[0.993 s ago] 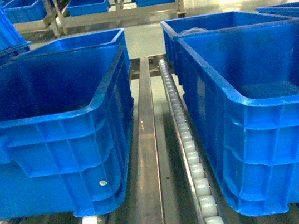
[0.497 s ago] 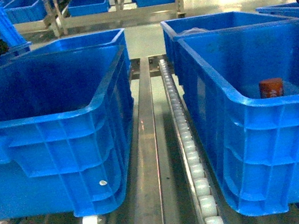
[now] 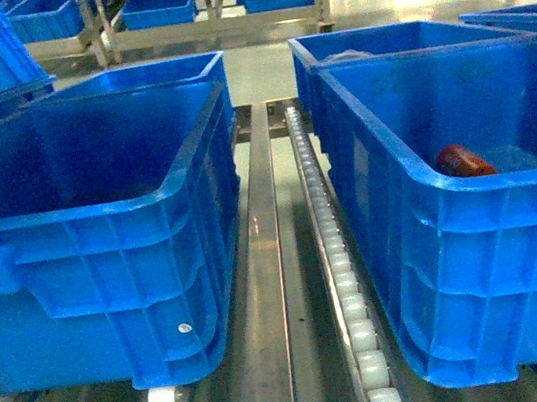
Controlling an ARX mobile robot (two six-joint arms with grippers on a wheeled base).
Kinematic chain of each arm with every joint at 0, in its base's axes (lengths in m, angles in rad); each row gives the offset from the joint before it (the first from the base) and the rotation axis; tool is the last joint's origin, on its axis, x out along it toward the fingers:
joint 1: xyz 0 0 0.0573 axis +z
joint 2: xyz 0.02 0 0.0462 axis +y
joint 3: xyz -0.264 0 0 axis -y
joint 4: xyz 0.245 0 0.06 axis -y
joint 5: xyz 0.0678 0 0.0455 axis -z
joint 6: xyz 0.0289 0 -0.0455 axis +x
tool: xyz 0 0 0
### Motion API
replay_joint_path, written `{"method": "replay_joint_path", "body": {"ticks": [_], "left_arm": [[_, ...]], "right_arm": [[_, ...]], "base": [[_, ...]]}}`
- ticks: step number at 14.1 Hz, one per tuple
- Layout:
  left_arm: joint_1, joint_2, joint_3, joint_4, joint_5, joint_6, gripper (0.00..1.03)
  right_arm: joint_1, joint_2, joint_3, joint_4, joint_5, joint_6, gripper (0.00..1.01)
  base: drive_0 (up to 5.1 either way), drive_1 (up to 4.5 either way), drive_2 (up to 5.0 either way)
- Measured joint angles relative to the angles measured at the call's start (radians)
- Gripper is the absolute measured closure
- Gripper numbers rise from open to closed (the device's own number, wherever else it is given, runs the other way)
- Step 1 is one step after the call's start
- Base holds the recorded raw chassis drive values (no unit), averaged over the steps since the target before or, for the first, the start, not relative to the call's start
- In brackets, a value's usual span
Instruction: Sort blue parts and orange caps into right shelf containers
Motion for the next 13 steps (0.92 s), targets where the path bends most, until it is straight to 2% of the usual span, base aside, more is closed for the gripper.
{"method": "replay_joint_path", "body": {"ticks": [4, 5, 10, 11, 12, 13], "left_arm": [[0.005, -0.190, -0.245, 0.046, -0.005, 0.000, 0.94], [0.005, -0.241, -0.295, 0.046, -0.003, 0.002, 1.01], [0.005, -0.477, -0.453, -0.034, -0.003, 0.003, 1.01], [0.005, -0.515, -0.478, -0.035, -0.003, 0.003, 1.01], [0.005, -0.520, -0.512, 0.003, -0.003, 0.003, 1.01], [0.005, -0.553, -0.541, -0.051, -0.003, 0.003, 1.01]], "right_arm": [[0.000, -0.185, -0.226, 0.029, 0.000, 0.000, 0.97], [0.000, -0.236, -0.272, 0.024, 0.000, -0.003, 1.00], [0.000, -0.472, -0.418, -0.072, 0.000, -0.003, 1.00], [0.000, -0.478, -0.454, -0.001, 0.000, -0.003, 1.00], [0.000, -0.501, -0.478, -0.047, 0.000, -0.003, 1.00], [0.000, -0.551, -0.503, -0.098, 0.000, -0.003, 1.00]], "base": [[0.0, 0.00, 0.0], [0.0, 0.00, 0.0], [0.0, 0.00, 0.0], [0.0, 0.00, 0.0], [0.0, 0.00, 0.0], [0.0, 0.00, 0.0]]}}
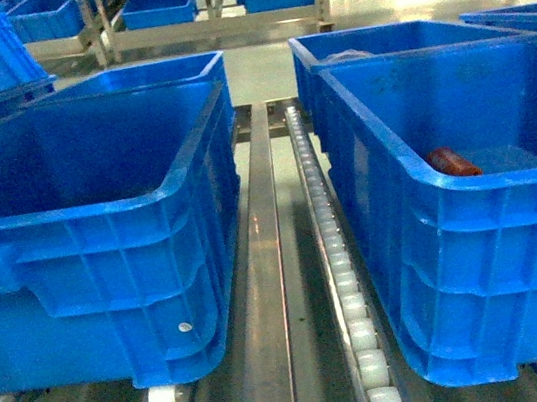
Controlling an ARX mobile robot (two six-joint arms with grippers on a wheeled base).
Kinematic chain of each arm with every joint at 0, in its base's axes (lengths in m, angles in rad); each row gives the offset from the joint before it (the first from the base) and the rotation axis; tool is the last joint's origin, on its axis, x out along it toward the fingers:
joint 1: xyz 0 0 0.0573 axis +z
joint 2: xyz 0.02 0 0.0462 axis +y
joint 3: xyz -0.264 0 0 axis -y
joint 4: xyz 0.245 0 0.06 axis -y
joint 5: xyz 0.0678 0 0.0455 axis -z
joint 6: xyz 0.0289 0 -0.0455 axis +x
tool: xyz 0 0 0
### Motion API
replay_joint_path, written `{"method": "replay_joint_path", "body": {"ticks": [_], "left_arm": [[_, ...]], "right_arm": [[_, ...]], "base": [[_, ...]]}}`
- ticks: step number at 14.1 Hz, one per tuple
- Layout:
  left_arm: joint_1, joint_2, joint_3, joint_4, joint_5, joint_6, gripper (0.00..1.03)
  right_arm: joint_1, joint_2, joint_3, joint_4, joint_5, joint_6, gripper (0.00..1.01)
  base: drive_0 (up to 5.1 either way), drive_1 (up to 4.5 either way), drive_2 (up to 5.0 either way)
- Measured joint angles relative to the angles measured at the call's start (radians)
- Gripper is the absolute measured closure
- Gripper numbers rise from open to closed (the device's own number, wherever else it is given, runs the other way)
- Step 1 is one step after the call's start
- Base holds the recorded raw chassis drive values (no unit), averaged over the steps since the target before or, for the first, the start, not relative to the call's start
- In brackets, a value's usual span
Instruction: Sort blue parts and orange caps into right shelf containers
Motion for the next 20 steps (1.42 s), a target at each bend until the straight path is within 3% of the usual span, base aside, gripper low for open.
{"method": "replay_joint_path", "body": {"ticks": [3, 4, 7, 20], "left_arm": [[0.000, -0.175, -0.019, -0.119, 0.000, 0.000, 1.01], [0.000, -0.344, -0.036, -0.270, 0.000, 0.000, 1.01], [0.000, -0.495, -0.037, -0.411, 0.000, 0.000, 1.01], [0.000, -0.787, -0.037, -0.697, 0.000, 0.000, 1.01]], "right_arm": [[0.000, -0.170, -0.014, -0.124, 0.000, 0.000, 1.00], [0.000, -0.335, -0.020, -0.268, 0.000, 0.000, 1.00], [0.000, -0.479, -0.020, -0.404, 0.000, 0.000, 1.00], [0.000, -0.754, -0.020, -0.682, 0.000, 0.000, 1.00]], "base": [[0.0, 0.00, 0.0], [0.0, 0.00, 0.0], [0.0, 0.00, 0.0], [0.0, 0.00, 0.0]]}}
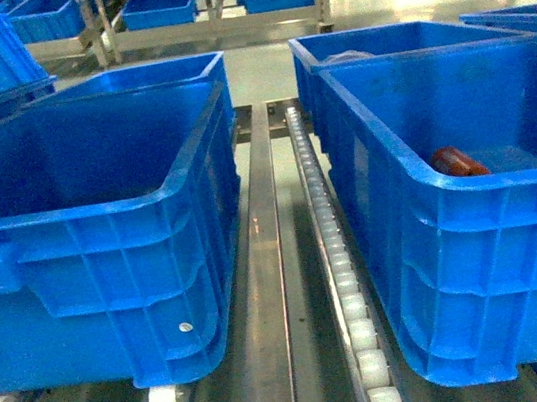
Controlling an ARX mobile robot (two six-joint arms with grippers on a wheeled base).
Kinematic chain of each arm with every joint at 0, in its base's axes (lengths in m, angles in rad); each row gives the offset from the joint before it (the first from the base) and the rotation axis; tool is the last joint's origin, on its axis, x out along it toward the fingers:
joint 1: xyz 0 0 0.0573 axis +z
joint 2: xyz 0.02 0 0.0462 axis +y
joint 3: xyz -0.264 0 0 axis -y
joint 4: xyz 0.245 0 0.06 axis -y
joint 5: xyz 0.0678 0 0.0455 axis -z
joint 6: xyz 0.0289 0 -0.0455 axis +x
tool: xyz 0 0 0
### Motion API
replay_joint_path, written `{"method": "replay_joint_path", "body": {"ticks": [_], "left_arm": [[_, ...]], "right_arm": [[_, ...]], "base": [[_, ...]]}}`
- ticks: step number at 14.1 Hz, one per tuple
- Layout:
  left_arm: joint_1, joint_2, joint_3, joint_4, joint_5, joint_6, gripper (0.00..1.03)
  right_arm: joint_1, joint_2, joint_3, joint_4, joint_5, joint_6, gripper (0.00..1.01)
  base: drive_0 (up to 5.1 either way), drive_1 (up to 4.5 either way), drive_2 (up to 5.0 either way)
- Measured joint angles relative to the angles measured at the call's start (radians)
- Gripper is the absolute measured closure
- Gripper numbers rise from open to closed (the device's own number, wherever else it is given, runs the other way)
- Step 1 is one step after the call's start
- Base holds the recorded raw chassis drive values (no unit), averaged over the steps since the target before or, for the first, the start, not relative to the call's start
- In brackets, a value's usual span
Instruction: Sort blue parts and orange caps into right shelf containers
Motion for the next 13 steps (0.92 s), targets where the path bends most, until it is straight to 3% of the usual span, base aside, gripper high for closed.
{"method": "replay_joint_path", "body": {"ticks": [1, 2, 6, 7, 13], "left_arm": [[0.000, -0.027, 0.000, -0.038, 0.000, 0.000, 1.01], [0.000, -0.132, 0.000, -0.183, 0.004, 0.000, 1.01], [-0.001, -0.172, 0.000, -0.183, 0.000, 0.001, 1.01], [-0.001, -0.172, 0.000, -0.183, 0.000, 0.000, 0.93], [-0.001, -0.172, 0.000, -0.183, 0.000, 0.000, 0.15]], "right_arm": [[0.000, -0.104, 0.000, -0.152, -0.004, 0.000, 1.00], [0.000, -0.159, 0.000, -0.147, -0.003, 0.000, 1.00], [0.000, -0.160, 0.000, -0.164, -0.003, 0.000, 1.00], [0.000, -0.160, 0.000, -0.164, -0.003, -0.001, 0.90], [0.000, -0.160, 0.000, -0.164, -0.003, -0.001, 0.11]], "base": [[0.0, 0.00, 0.0], [0.0, 0.00, 0.0], [0.0, 0.00, 0.0], [0.0, 0.00, 0.0], [0.0, 0.00, 0.0]]}}
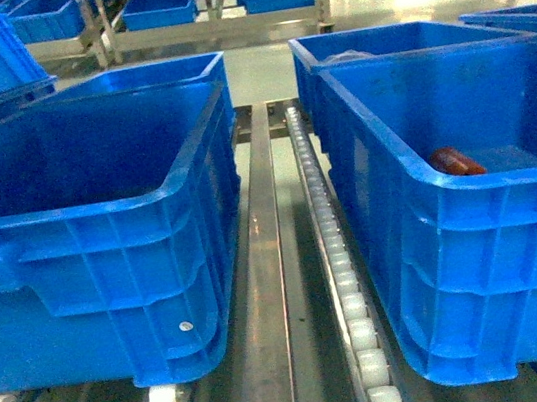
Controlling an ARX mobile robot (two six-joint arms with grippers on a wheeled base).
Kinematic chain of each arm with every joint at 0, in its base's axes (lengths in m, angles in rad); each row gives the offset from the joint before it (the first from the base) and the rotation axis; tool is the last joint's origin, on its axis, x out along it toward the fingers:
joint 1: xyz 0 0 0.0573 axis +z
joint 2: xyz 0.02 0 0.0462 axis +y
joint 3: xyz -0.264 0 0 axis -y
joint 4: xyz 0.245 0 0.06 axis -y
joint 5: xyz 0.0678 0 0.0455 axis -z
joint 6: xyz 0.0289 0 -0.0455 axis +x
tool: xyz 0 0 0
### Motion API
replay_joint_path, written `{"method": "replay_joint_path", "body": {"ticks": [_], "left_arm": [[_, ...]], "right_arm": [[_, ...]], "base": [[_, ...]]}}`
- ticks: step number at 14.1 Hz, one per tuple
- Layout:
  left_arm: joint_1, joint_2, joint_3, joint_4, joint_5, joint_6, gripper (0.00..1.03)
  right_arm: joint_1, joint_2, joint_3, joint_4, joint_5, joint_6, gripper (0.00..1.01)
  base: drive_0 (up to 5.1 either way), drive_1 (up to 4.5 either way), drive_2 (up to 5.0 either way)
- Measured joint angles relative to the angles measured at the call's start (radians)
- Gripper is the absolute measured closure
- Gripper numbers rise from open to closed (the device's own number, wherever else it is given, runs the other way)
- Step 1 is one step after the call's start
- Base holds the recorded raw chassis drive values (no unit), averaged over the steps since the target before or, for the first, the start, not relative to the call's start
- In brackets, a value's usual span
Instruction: Sort blue parts and orange caps into right shelf containers
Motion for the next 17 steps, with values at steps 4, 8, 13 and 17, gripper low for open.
{"method": "replay_joint_path", "body": {"ticks": [4, 8, 13, 17], "left_arm": [[0.000, 0.000, 0.000, 0.000, 0.000, 0.003, 0.05], [0.000, 0.000, 0.000, 0.000, 0.000, 0.003, 0.05], [0.000, 0.000, 0.000, 0.000, 0.000, 0.003, 0.05], [0.000, 0.000, 0.000, 0.000, 0.000, 0.003, 0.05]], "right_arm": [[0.000, 0.000, 0.000, 0.000, 0.000, 0.000, 0.03], [0.000, 0.000, 0.000, 0.000, 0.000, 0.000, 0.03], [0.000, 0.000, 0.000, 0.000, 0.000, 0.000, 0.03], [0.000, 0.000, 0.000, 0.000, 0.000, 0.000, 0.03]], "base": [[0.0, 0.00, 0.0], [0.0, 0.00, 0.0], [0.0, 0.00, 0.0], [0.0, 0.00, 0.0]]}}
